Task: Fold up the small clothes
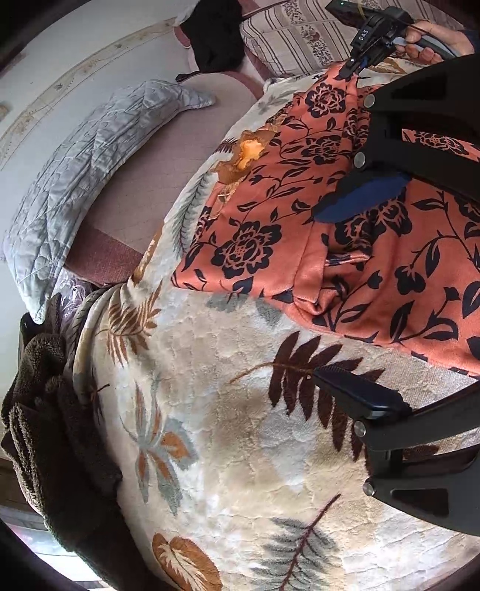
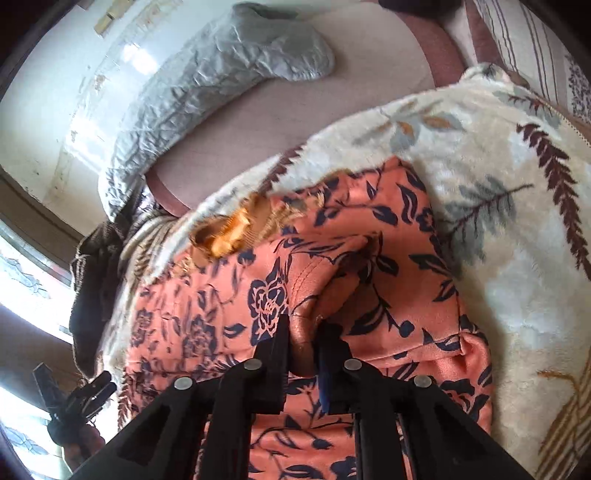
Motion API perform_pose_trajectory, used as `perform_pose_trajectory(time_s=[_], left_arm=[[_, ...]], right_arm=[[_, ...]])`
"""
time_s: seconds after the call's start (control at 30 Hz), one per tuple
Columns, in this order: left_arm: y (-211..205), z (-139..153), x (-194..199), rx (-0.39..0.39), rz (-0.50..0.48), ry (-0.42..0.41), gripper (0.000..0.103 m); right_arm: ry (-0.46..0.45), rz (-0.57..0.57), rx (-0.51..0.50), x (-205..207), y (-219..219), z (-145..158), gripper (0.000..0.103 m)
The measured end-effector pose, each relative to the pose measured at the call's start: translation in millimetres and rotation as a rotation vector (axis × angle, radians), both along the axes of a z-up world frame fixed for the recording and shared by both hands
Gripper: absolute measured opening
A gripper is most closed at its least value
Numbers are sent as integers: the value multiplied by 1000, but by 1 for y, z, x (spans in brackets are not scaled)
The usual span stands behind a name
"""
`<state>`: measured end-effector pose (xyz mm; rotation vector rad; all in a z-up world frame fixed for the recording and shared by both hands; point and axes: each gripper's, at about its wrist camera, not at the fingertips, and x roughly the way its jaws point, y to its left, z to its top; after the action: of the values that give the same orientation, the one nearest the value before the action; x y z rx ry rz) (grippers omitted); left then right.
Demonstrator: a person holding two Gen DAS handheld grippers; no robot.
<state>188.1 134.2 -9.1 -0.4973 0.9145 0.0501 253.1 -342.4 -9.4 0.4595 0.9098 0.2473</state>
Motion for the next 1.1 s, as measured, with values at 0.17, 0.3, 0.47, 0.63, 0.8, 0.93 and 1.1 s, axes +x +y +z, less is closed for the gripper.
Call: perform_pose_trajectory(time_s=[0.17,0.3,0.47,0.63,0.8,0.93,1.1], left_arm=[[-14,-3,28,29,-33,10,80],[-29,-43,51,187,-66,172,80],[-34,-13,36,206,-63,36,80],[-49,-22,49,231,-104,57,80],[-51,-28,47,282,-125,94,82],[-30,7,2,253,-105,-10,82],[-2,26,-83,211,-87,-34,82]], right_arm=[[163,-92,-60,6,-17,-47,33],[86,-170,-40,-12,-28,-35,38],[-71,-86,9,-1,-16,10,75],[0,26,266,45,-2,-11,75],[104,-126,322,40,-23,-55,66],[-4,-95,201,-19,-23,-17,72],[-14,-43,121,-125,-43,4,75]])
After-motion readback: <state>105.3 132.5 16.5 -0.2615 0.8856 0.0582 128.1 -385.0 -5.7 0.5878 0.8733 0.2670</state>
